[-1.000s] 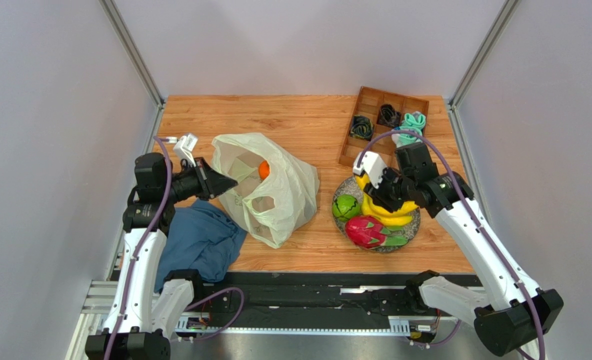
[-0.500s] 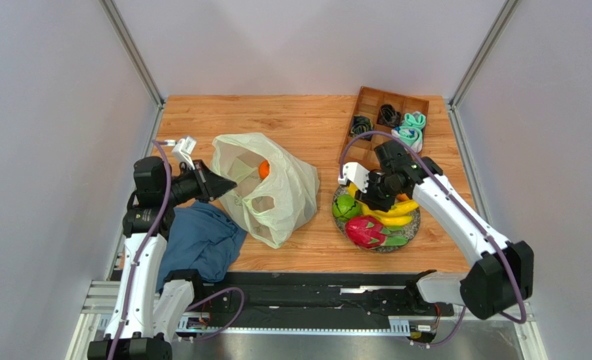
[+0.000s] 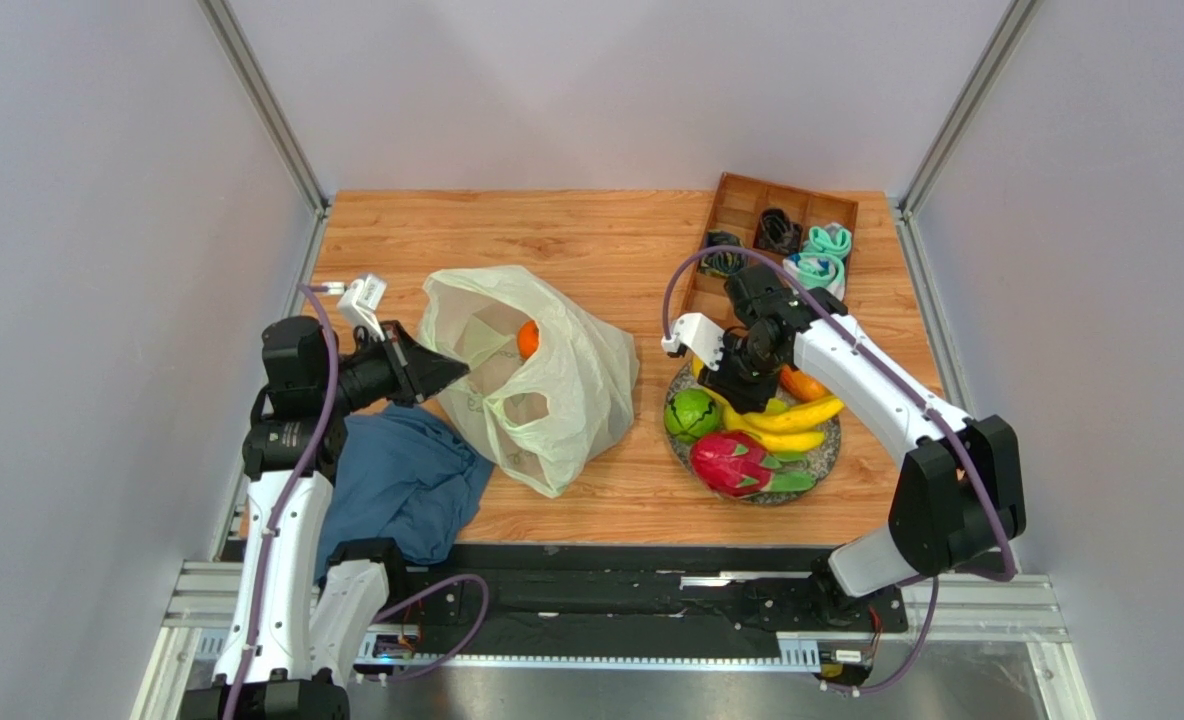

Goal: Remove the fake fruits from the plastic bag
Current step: Place the fake fruit on the plate.

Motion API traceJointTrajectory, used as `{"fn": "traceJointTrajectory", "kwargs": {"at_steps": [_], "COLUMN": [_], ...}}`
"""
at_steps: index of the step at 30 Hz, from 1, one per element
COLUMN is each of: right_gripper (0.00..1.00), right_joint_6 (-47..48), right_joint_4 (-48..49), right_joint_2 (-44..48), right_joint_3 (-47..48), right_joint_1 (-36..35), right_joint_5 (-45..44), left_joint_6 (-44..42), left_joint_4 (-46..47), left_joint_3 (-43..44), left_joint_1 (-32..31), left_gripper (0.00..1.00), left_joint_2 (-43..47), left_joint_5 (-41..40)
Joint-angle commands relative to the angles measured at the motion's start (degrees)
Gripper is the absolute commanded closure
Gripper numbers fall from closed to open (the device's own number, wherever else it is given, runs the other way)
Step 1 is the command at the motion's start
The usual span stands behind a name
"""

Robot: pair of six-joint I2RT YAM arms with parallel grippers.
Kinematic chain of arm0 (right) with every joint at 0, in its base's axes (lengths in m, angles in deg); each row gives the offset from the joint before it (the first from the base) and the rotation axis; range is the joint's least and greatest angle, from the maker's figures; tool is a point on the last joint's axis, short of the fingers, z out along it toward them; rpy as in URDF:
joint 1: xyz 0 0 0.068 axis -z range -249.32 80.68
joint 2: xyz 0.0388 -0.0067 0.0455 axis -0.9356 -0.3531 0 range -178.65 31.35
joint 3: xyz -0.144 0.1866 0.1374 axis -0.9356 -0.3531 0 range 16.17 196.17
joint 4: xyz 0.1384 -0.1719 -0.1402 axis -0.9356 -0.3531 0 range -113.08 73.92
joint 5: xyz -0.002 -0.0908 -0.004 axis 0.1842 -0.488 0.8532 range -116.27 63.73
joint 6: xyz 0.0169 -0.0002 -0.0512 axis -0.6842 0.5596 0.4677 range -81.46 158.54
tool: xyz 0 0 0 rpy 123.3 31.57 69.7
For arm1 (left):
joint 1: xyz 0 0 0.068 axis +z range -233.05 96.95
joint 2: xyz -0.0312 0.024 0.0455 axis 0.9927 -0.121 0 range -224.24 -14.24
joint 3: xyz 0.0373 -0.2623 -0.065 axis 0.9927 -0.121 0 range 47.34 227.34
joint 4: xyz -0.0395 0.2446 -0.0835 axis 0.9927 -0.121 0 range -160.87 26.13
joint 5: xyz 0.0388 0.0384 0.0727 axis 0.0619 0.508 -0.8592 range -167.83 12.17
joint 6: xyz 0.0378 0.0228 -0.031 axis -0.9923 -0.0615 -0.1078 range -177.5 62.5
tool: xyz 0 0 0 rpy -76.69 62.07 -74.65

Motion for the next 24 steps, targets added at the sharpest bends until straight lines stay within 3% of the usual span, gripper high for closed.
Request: {"fn": "traceJointTrajectory", "kwargs": {"at_steps": [1,4,6,7,14,18,21,24], "right_gripper": [0.68,0.45,0.24,0.01,0.02,0.08,0.12,0.19], "right_joint_6": [-3.48,-5.50,-6.82,-7.17,-12.88,-24.02,-26.51,-29.75], "right_joint_4": [-2.58,-8.18,-14.76,-16.55,-19.65,-5.11,7.28,18.28], "right_joint_2": [-0.35,-2.10,-3.42,-3.78,-4.92,-2.30,-2.11,-4.56], "right_joint_3": [3.16,7.26,11.40,15.69,34.79,36.39,34.46,33.13], "right_joint_1": [-0.31,-0.31,-0.31,-0.31,-1.88,-10.48,-21.46,-29.03], "right_joint_5": [-1.02,0.20,2.14,4.15,15.67,15.87,7.98,6.02], "left_joint_6": [1.49,1.75,1.75,1.93,2.45,2.89,3.42,3.42], "left_joint_4": [2.24,2.77,2.95,3.12,4.44,4.01,2.43,-1.42], "left_joint_3": [0.32,0.32,0.05,-0.21,-1.70,-2.06,-1.44,0.14], "left_joint_1": [0.31,0.31,0.31,0.31,0.39,0.31,0.31,0.39], "left_gripper": [1.00,1.00,1.00,1.00,1.00,1.00,1.00,1.00], "left_joint_2": [-0.26,-0.35,-0.44,-0.53,-0.70,-0.35,-0.27,-0.18], "left_joint_5": [1.32,1.33,1.24,1.41,1.68,1.94,2.90,3.52]}}
